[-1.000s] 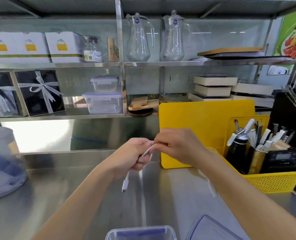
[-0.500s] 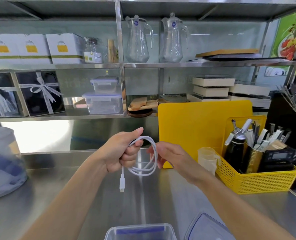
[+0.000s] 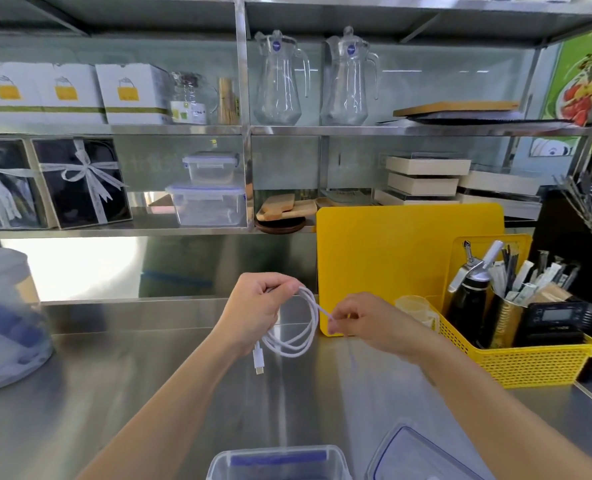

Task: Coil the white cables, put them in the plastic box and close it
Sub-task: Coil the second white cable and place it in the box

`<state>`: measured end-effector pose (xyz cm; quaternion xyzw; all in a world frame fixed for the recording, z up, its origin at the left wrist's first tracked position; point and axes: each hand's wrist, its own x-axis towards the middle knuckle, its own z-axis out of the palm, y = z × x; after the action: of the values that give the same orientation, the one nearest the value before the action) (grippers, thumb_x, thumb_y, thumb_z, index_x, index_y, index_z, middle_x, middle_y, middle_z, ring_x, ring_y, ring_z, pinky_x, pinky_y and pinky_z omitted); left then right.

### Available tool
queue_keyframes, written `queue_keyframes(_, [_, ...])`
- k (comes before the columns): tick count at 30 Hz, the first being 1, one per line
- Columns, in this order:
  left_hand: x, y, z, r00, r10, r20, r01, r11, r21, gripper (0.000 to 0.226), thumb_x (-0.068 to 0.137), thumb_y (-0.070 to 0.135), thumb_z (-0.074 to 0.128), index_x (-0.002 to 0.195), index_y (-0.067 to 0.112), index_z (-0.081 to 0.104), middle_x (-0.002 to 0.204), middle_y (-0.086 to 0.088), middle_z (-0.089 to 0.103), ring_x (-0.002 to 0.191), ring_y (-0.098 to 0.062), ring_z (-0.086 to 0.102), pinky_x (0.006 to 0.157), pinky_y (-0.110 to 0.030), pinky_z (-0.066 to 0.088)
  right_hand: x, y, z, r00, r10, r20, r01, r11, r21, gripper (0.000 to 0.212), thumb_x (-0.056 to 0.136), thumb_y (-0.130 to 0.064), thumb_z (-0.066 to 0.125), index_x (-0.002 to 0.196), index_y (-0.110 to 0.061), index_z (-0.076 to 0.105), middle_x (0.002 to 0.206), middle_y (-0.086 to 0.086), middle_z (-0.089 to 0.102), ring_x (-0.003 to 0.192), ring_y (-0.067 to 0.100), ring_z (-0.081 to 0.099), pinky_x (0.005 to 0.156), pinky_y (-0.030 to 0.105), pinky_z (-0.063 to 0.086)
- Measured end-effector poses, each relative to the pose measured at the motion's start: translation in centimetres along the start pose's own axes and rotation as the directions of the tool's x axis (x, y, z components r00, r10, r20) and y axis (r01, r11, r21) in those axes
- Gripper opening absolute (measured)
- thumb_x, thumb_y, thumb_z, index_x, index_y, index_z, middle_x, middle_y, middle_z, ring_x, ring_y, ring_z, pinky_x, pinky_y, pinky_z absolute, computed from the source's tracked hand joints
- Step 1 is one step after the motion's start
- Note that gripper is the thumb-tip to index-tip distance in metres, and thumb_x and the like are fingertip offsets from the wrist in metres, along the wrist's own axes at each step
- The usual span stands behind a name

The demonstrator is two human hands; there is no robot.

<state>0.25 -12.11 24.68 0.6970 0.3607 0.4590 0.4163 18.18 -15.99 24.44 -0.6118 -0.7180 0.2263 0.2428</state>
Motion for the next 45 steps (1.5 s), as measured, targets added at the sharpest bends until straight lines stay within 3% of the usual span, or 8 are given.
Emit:
queue_keyframes(5, [0.2,-0.2,0.4,0.999,0.019,0.034,-0.023,0.993,0.115,0.018,0.09,0.009,0.056,0.085,0.012,0.073,0.046,0.017,0.055,0.044,-0.002,0.047,0.047,-0.009,0.034,-1.1,-1.0,-3.2,0.993,0.071,-0.09,-0.044,0.963,0.268,0.02,0.09,-0.012,0.055,0.08,0.003,0.063,0.05,0.004,0.05,0.041,0.012,0.041,0.039,0.018,0.034])
queue_keyframes(9, [0.4,-0.4,1.2,0.988,0.14,-0.068,-0.122,0.969,0.214,0.019,0.092,0.01,0.053,0.098,0.012,0.071,0.07,0.016,0.064,0.066,0.001,0.057,0.062,-0.009,0.039,-1.4,-1.9,-2.4,0.997,0.081,0.008,-0.039,0.384,0.922,0.018,0.088,0.0,0.049,0.073,0.0,0.059,0.058,0.007,0.052,0.037,0.006,0.046,0.033,0.014,0.038])
queue_keyframes(13, [0.0,-0.9,2.0,0.999,-0.028,0.041,0.025,0.998,0.06,0.026,0.096,0.016,0.046,0.09,0.005,0.069,0.035,0.014,0.038,0.033,-0.002,0.033,0.038,-0.011,0.027,-0.8,-2.3,-1.1,0.992,0.103,-0.075,0.067,0.077,0.995,0.014,0.086,0.0,0.05,0.075,0.001,0.059,0.055,0.007,0.057,0.04,0.006,0.055,0.039,0.013,0.048])
queue_keyframes(24, [0.0,-1.0,0.9,0.938,-0.281,0.202,0.344,0.823,-0.452,0.024,0.099,0.013,0.039,0.087,0.001,0.056,0.043,0.009,0.033,0.033,-0.001,0.022,0.029,-0.012,0.021,-0.2,-1.3,4.0,0.878,-0.02,-0.479,0.239,0.885,0.4,0.02,0.078,-0.004,0.066,0.076,-0.021,0.056,0.072,-0.002,0.052,0.065,0.008,0.046,0.06,0.019,0.037])
queue_keyframes(27, [-0.4,-1.1,1.4,0.916,-0.305,0.26,0.398,0.77,-0.498,0.026,0.098,0.013,0.041,0.078,0.002,0.053,0.044,0.007,0.034,0.032,-0.001,0.022,0.027,-0.011,0.02,-0.3,-1.1,5.2,0.956,0.044,-0.29,0.173,0.714,0.679,0.03,0.07,-0.009,0.064,0.092,-0.024,0.05,0.091,0.001,0.061,0.085,0.015,0.057,0.073,0.024,0.044])
queue_keyframes(30, [-0.4,-1.0,1.5,0.905,-0.33,0.269,0.425,0.747,-0.511,0.034,0.098,0.011,0.04,0.069,0.004,0.056,0.044,0.005,0.033,0.031,-0.001,0.022,0.027,-0.011,0.019,-0.4,-0.8,5.6,0.996,0.034,-0.086,0.055,0.528,0.848,0.028,0.073,-0.007,0.057,0.097,-0.021,0.055,0.065,0.003,0.062,0.057,0.016,0.057,0.053,0.027,0.044])
queue_keyframes(35, [-0.2,-0.8,0.4,0.884,-0.389,0.26,0.467,0.761,-0.451,0.032,0.098,0.01,0.04,0.071,0.006,0.056,0.045,0.005,0.033,0.031,-0.001,0.022,0.027,-0.012,0.019,-0.6,0.4,5.1,0.984,0.031,-0.176,0.088,0.771,0.63,0.012,0.085,-0.006,0.059,0.074,-0.01,0.054,0.051,0.0,0.039,0.037,0.006,0.03,0.036,0.018,0.022])
queue_keyframes(45, [-0.4,-0.8,-1.8,0.815,-0.457,0.357,0.577,0.697,-0.425,0.014,0.088,0.01,0.05,0.082,0.003,0.06,0.05,0.004,0.032,0.034,-0.002,0.022,0.028,-0.011,0.019,-1.6,4.2,2.0,0.972,0.097,-0.214,0.046,0.815,0.578,0.014,0.079,-0.015,0.067,0.068,-0.006,0.067,0.037,-0.01,0.036,0.037,0.008,0.025,0.035,0.018,0.02])
